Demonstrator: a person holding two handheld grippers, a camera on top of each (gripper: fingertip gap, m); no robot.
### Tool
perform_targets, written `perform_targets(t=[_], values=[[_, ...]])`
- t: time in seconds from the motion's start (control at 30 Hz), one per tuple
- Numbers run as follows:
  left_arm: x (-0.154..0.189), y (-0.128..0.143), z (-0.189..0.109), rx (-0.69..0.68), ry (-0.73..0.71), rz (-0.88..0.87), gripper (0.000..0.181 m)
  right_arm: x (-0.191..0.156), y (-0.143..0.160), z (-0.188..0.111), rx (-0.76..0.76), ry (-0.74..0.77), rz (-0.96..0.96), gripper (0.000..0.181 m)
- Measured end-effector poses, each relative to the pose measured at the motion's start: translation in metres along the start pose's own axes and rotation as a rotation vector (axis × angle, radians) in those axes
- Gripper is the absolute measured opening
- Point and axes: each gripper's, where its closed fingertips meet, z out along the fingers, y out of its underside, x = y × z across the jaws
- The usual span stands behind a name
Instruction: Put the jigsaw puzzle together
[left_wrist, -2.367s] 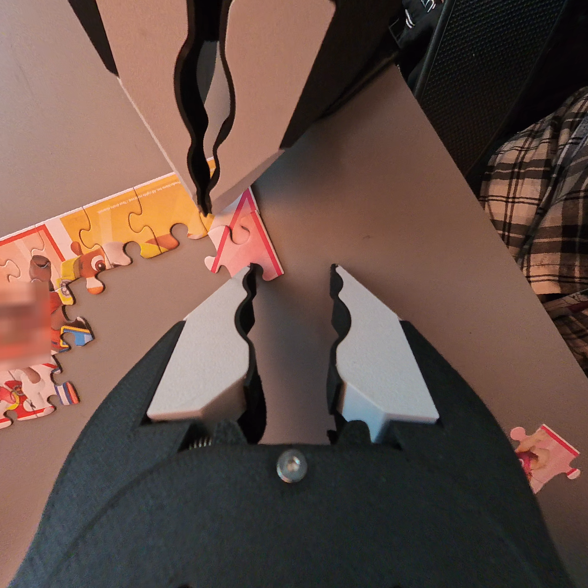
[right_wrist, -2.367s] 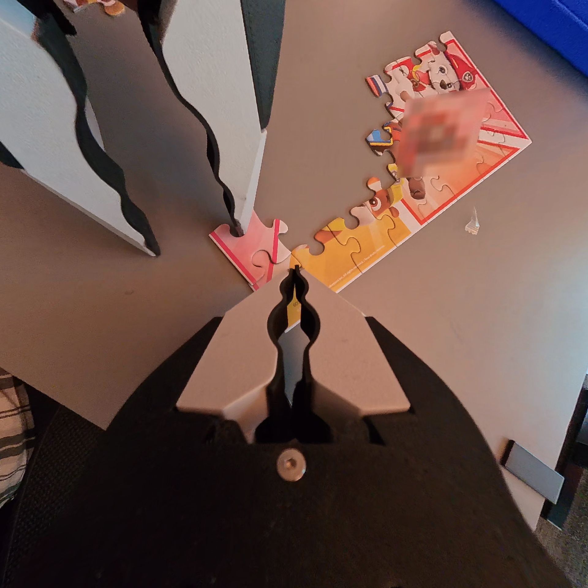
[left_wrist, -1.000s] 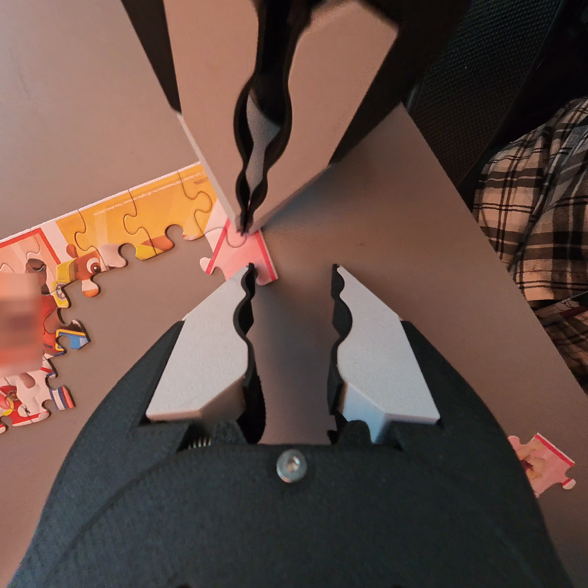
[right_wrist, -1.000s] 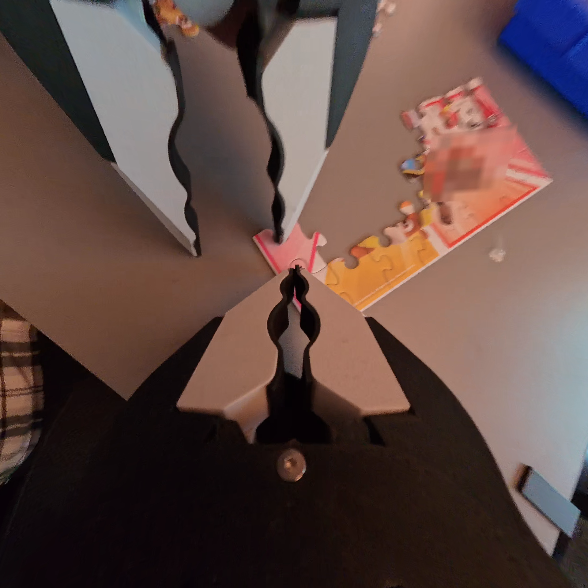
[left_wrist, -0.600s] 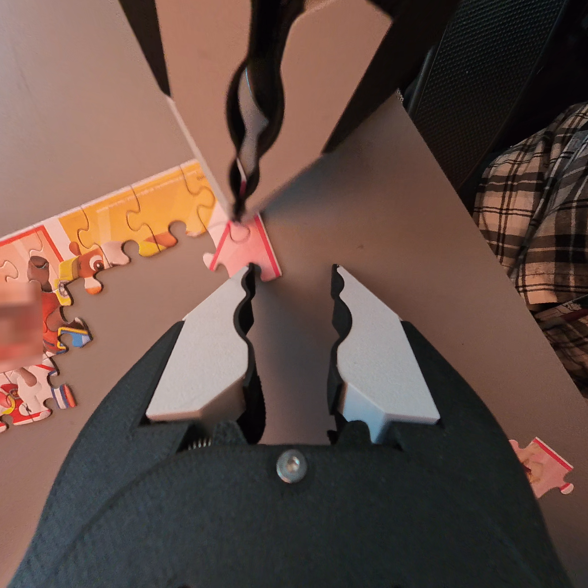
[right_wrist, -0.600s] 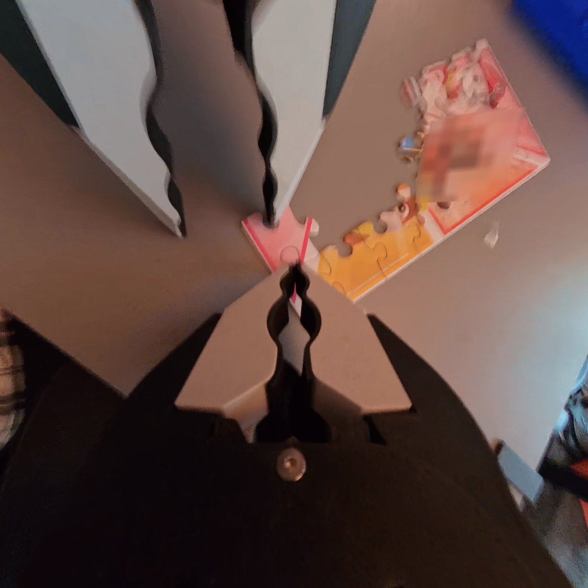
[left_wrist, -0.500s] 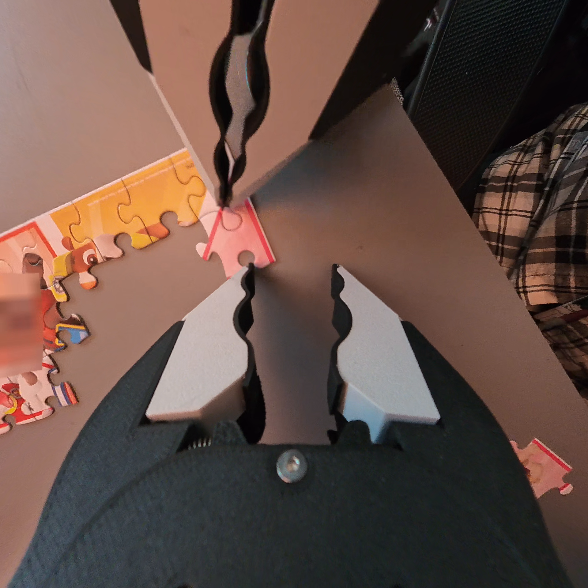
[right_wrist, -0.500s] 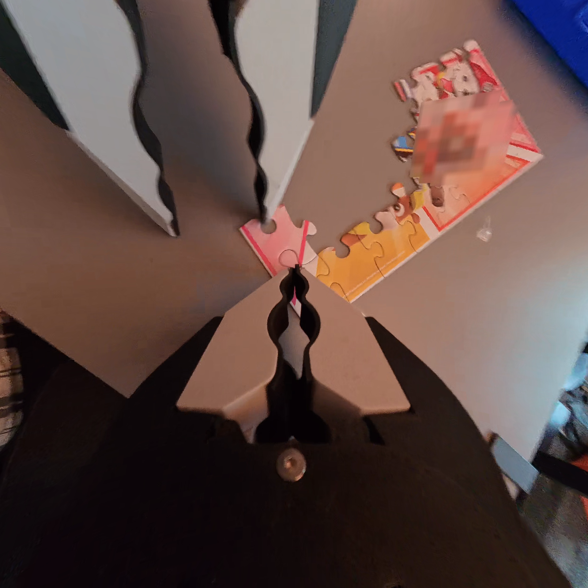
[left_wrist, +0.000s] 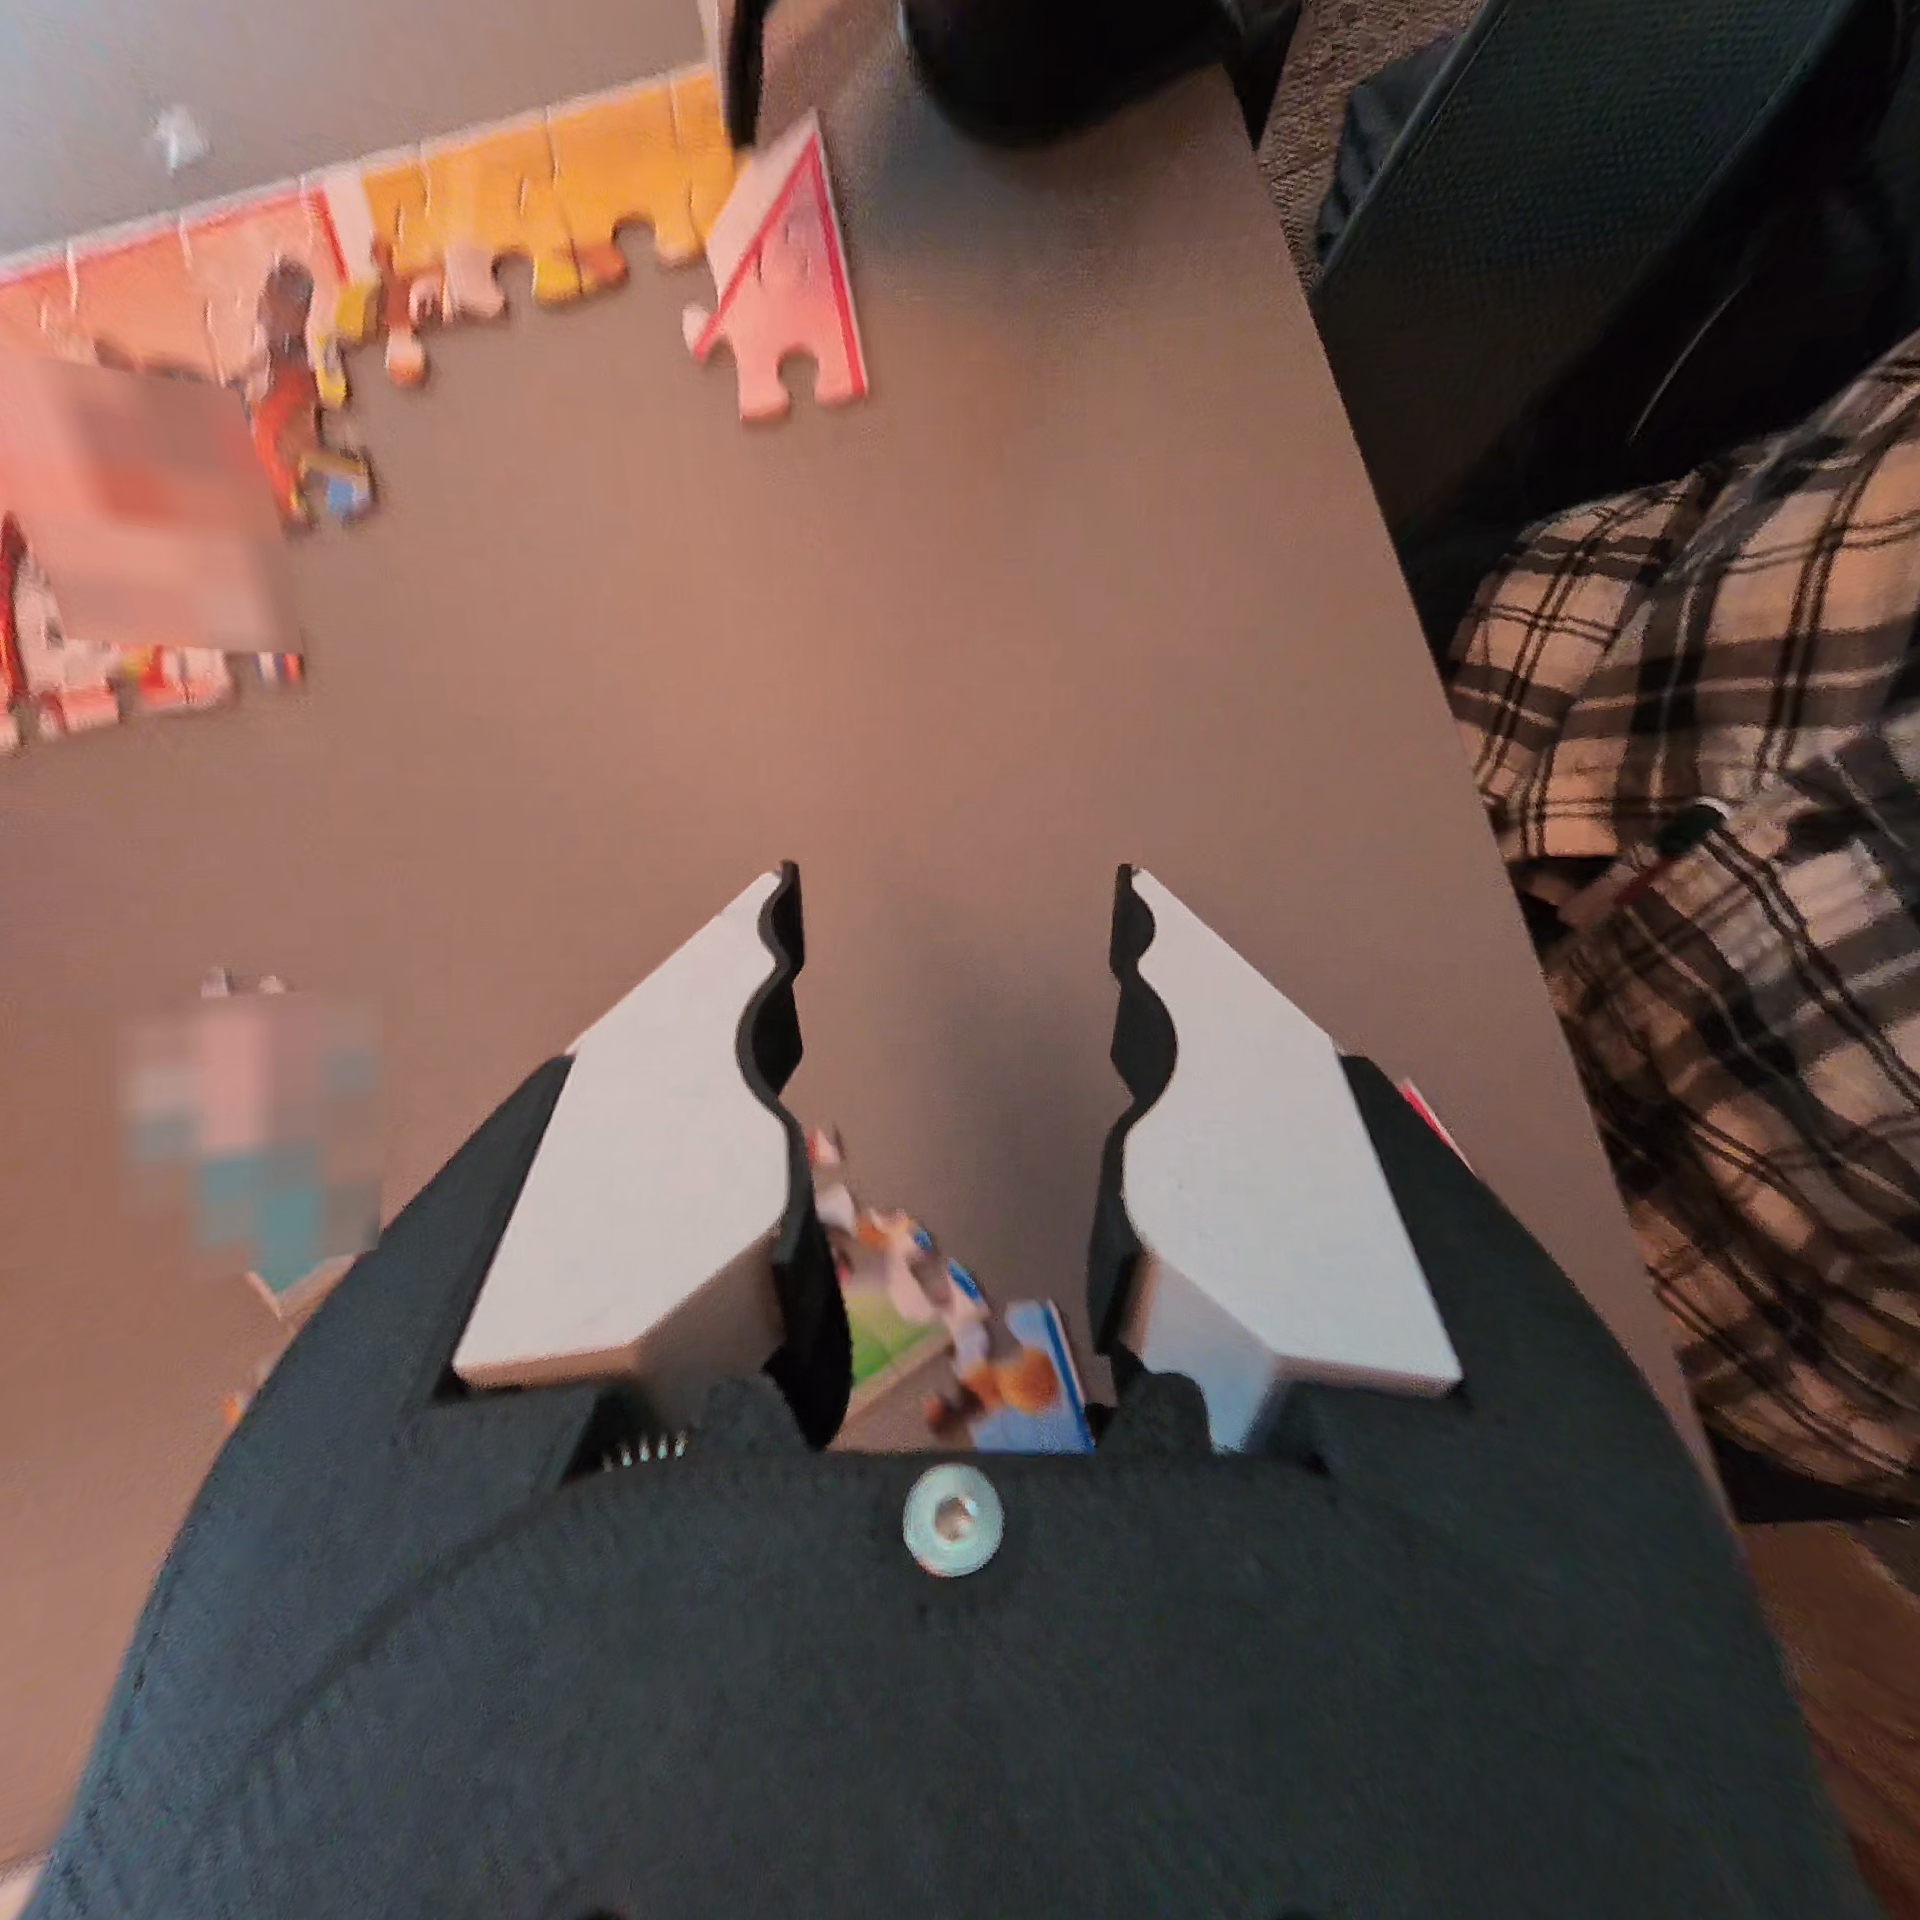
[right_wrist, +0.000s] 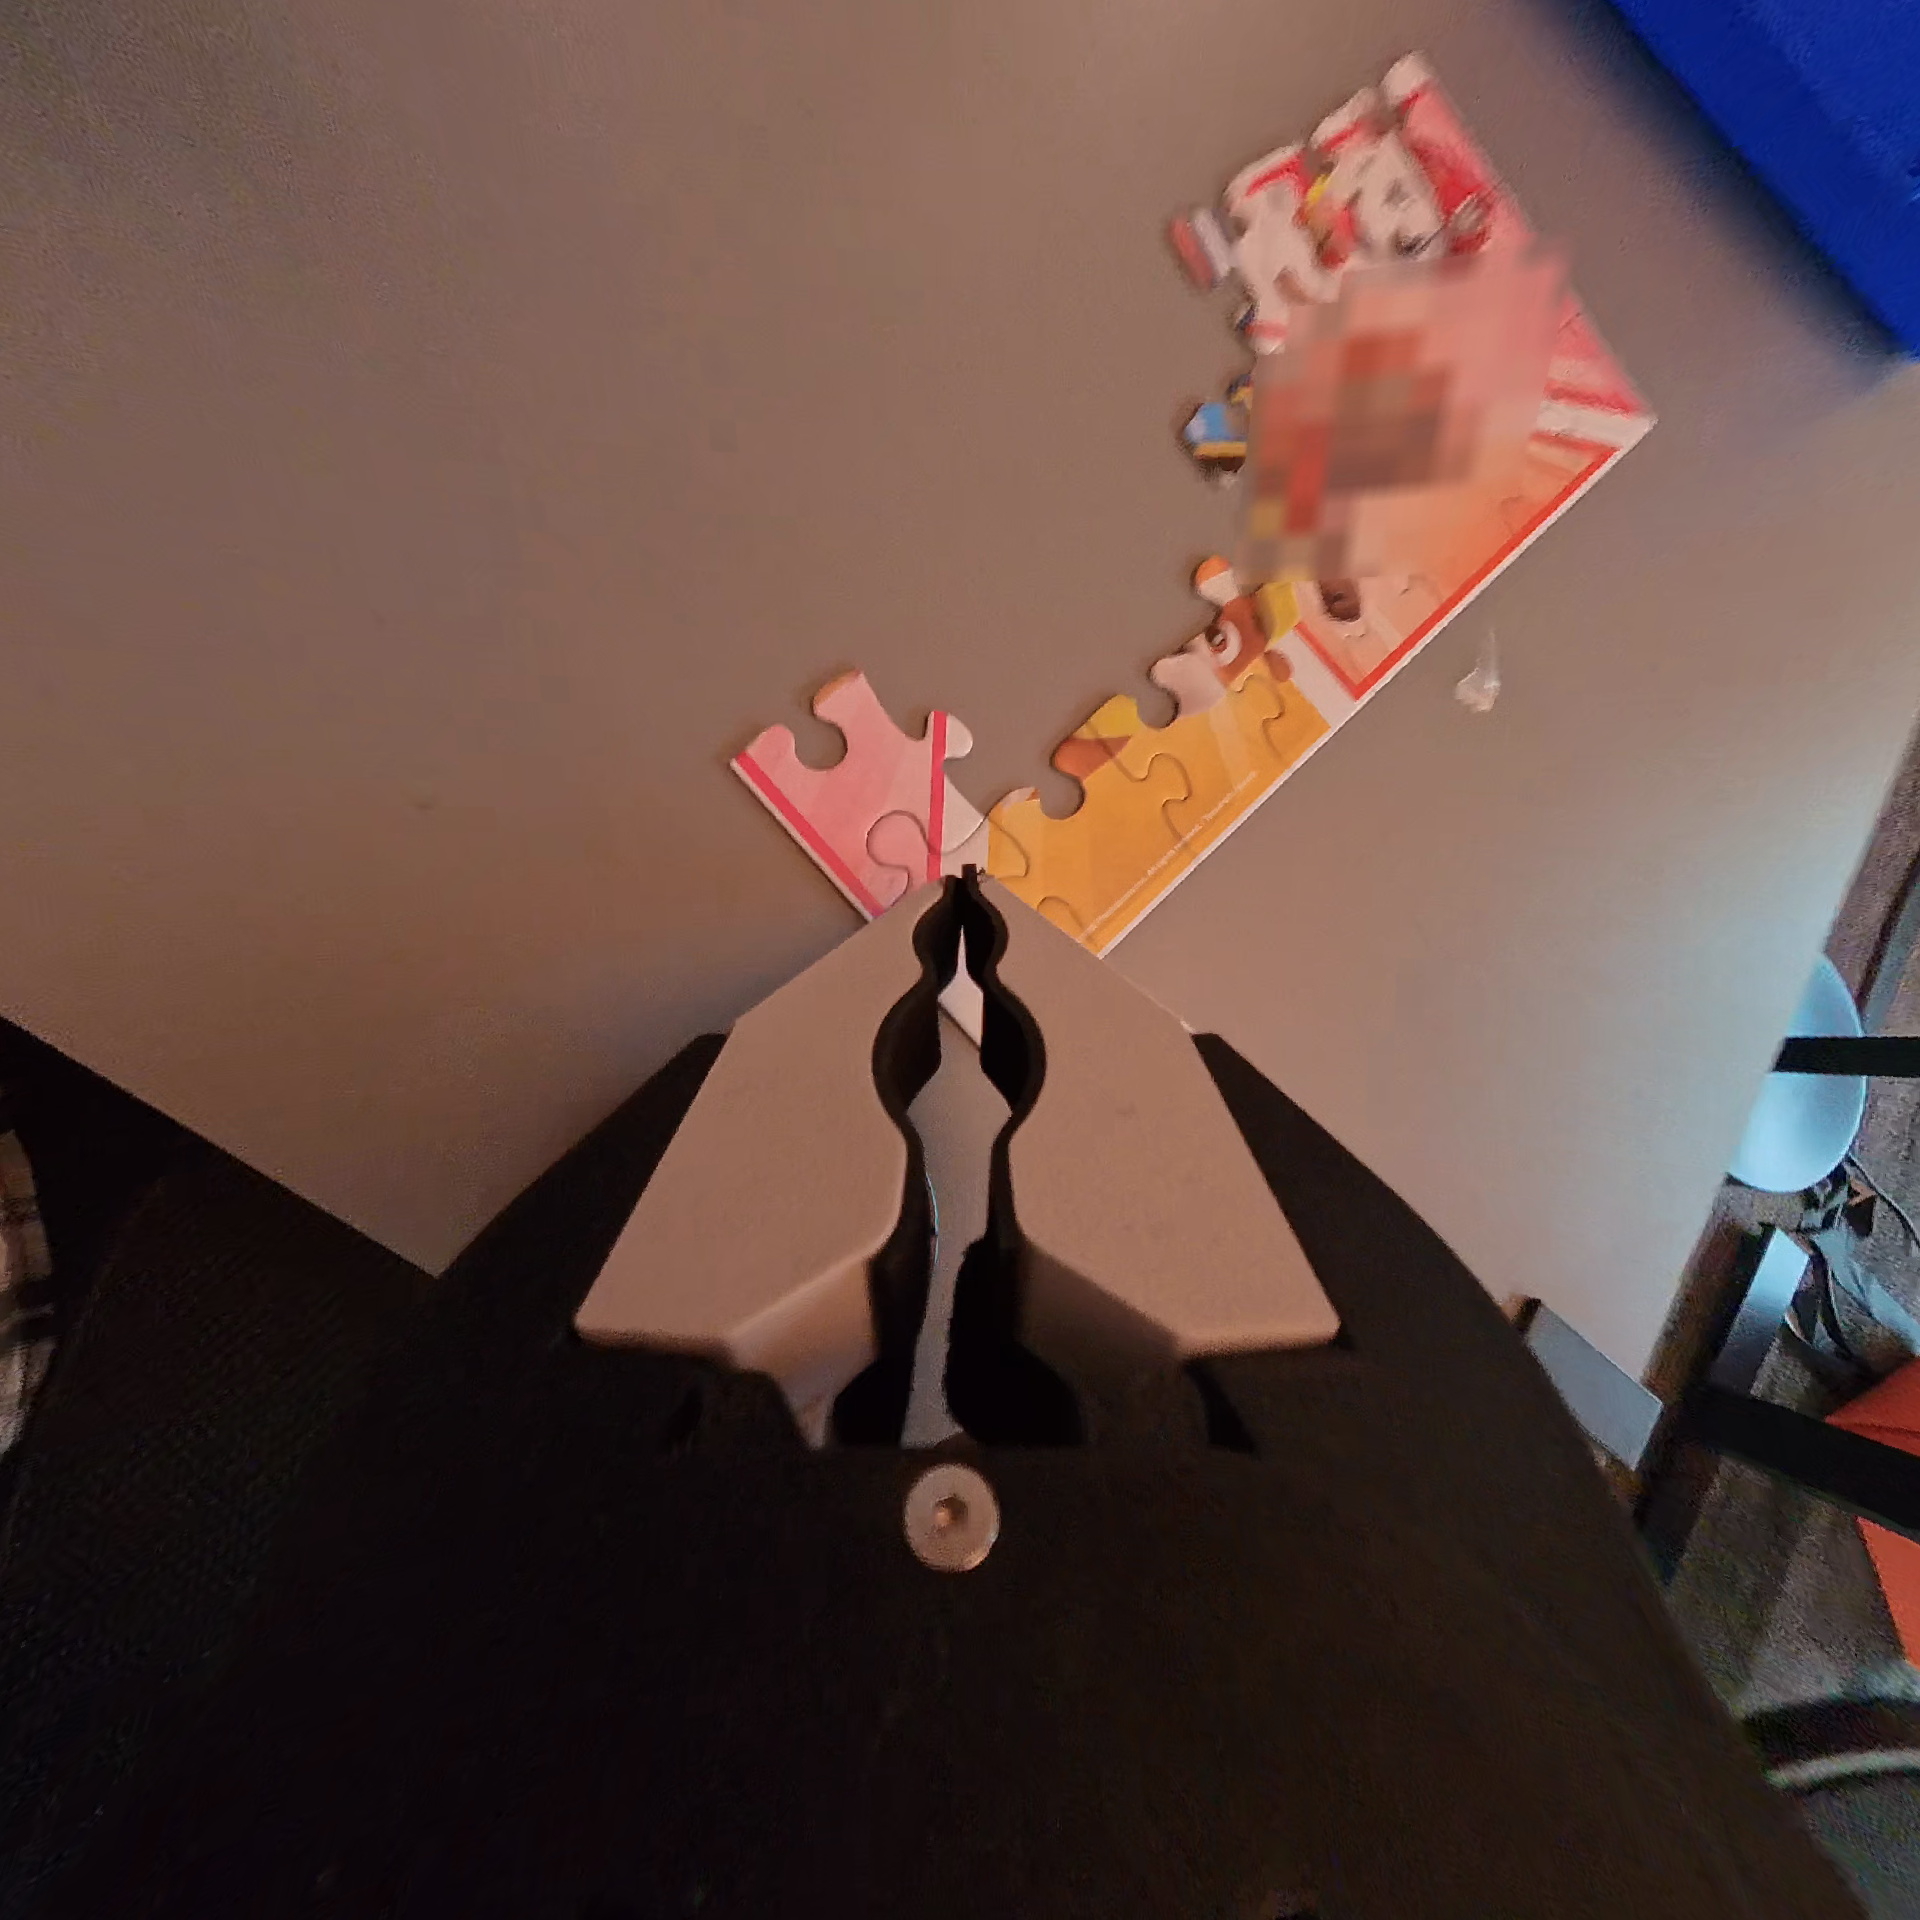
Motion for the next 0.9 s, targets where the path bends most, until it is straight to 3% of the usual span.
perform_targets(t=[0.17,0.33,0.43,0.6,0.9], values=[[0.032,0.068,-0.033,-0.035,-0.069,-0.159,0.057,-0.036,-0.039,-0.029,0.187,-0.077,-0.026,0.008],[0.078,0.106,-0.021,-0.056,-0.061,-0.248,0.054,-0.130,-0.072,-0.030,0.285,-0.257,-0.160,0.028],[0.093,0.113,-0.008,-0.047,-0.048,-0.284,0.053,-0.187,-0.083,-0.020,0.308,-0.332,-0.257,0.041],[0.096,0.110,0.002,0.010,-0.061,-0.303,0.051,-0.236,-0.086,-0.004,0.324,-0.329,-0.372,0.053],[0.102,0.090,0.012,0.064,-0.056,-0.286,0.045,-0.263,-0.094,0.017,0.373,-0.119,-0.582,0.052]])
